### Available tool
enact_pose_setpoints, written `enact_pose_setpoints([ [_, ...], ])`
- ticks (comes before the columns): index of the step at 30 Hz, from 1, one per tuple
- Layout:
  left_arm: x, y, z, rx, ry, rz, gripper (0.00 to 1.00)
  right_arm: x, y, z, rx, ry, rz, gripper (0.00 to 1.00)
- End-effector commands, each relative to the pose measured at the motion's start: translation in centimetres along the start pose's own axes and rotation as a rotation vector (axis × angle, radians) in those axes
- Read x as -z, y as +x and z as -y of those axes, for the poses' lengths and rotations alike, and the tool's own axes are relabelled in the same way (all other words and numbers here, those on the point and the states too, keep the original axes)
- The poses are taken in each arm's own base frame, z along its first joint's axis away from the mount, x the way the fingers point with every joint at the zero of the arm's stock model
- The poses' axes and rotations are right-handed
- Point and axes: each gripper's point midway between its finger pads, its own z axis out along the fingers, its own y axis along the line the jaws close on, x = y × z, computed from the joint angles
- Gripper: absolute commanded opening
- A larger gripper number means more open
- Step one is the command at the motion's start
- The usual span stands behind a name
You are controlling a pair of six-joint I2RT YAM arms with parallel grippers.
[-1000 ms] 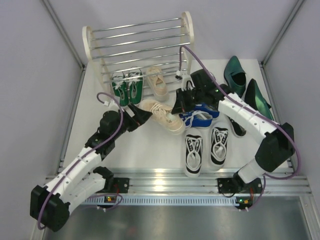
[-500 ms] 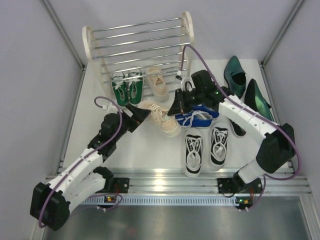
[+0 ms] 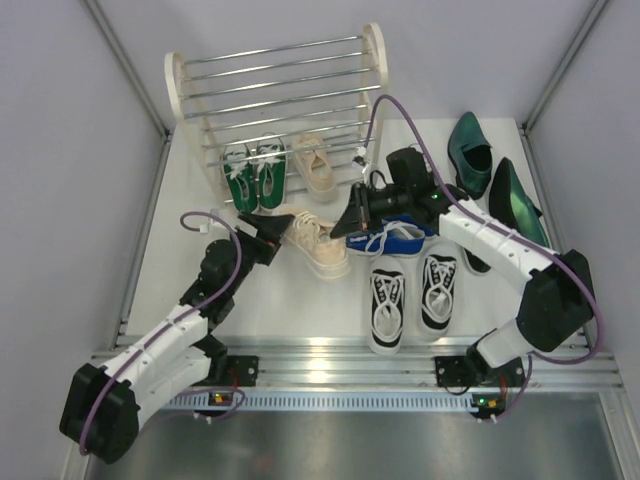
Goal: Place and organize the shoes onto the shoe shelf
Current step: Pick up the shoe.
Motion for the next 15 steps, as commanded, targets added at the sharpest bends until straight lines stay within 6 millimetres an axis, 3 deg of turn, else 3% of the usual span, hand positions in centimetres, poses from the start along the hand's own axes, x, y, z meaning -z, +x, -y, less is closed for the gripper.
enact_pose_setpoints([
  [1, -0.1, -1.3, 3.4, 0.084, 0.143, 0.057, 0.98, 1.6, -0.8, -4.9, 0.074, -0.18, 0.034, 0.0],
  [7, -0.1, -1.4, 4.1, 0.116, 0.16, 0.059, 0.98, 1.7, -0.6, -5.4, 0.11, -0.202, 0.028, 0.0],
  [10, -0.2, -1.5, 4.4, 0.129, 0.165, 0.059, 0.9, 1.4, -0.1, -4.7, 0.155, -0.182, 0.015, 0.0],
  [13, -0.3, -1.6, 4.7, 0.115, 0.169, 0.063, 0.57, 1.4, 0.3, -4.4, 0.254, -0.179, -0.001, 0.0],
  [14, -0.3, -1.6, 4.4, 0.099, 0.163, 0.064, 0.34, 1.5, 0.5, -4.4, 0.287, -0.184, -0.012, 0.0],
  [15, -0.2, -1.8, 4.4, 0.089, 0.165, 0.077, 0.24, 1.5, 0.7, -4.2, 0.383, -0.188, -0.019, 0.0],
])
